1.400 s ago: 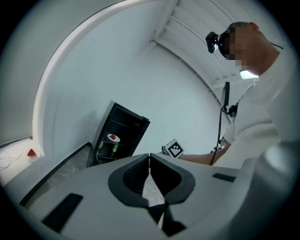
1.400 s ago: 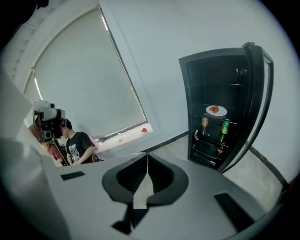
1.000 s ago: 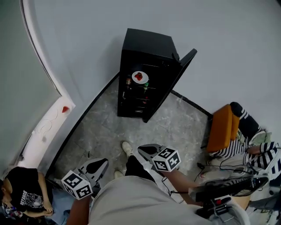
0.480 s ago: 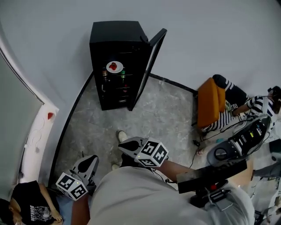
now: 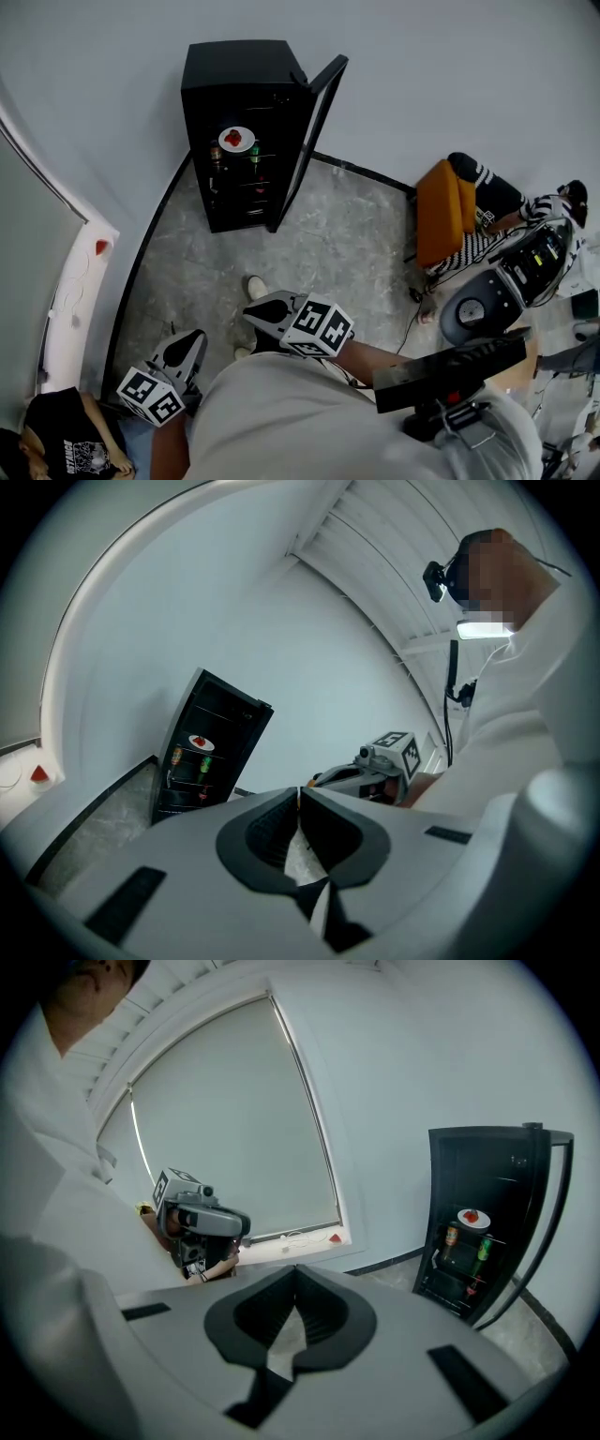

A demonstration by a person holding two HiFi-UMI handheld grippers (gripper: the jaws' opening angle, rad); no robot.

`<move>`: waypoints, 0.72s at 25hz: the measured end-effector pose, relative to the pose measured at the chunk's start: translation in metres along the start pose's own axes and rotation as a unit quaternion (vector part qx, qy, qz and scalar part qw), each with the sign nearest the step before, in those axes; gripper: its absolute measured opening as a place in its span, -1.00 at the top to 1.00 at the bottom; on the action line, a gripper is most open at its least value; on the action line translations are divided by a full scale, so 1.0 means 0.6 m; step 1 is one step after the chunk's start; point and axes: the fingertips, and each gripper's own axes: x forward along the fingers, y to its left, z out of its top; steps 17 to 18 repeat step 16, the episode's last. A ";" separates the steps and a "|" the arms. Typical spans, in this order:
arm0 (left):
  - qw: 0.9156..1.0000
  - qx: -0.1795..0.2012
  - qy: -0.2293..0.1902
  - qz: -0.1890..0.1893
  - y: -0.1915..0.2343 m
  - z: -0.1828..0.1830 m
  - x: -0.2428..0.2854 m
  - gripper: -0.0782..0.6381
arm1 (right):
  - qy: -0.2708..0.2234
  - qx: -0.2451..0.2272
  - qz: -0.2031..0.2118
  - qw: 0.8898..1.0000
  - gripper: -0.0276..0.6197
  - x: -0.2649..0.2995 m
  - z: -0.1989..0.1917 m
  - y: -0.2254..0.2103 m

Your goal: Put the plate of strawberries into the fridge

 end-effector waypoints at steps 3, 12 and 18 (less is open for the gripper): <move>1.000 0.000 -0.001 -0.001 -0.002 0.002 0.005 0.73 | 0.001 0.000 0.001 1.000 0.87 -0.003 -0.001 -0.005; 1.000 -0.004 -0.002 -0.007 0.012 -0.002 0.027 0.73 | 0.015 0.012 -0.008 1.000 0.87 -0.001 -0.019 -0.049; 1.000 -0.006 0.006 -0.013 0.020 -0.001 0.043 0.73 | 0.016 0.026 -0.024 0.999 0.87 -0.005 -0.028 -0.078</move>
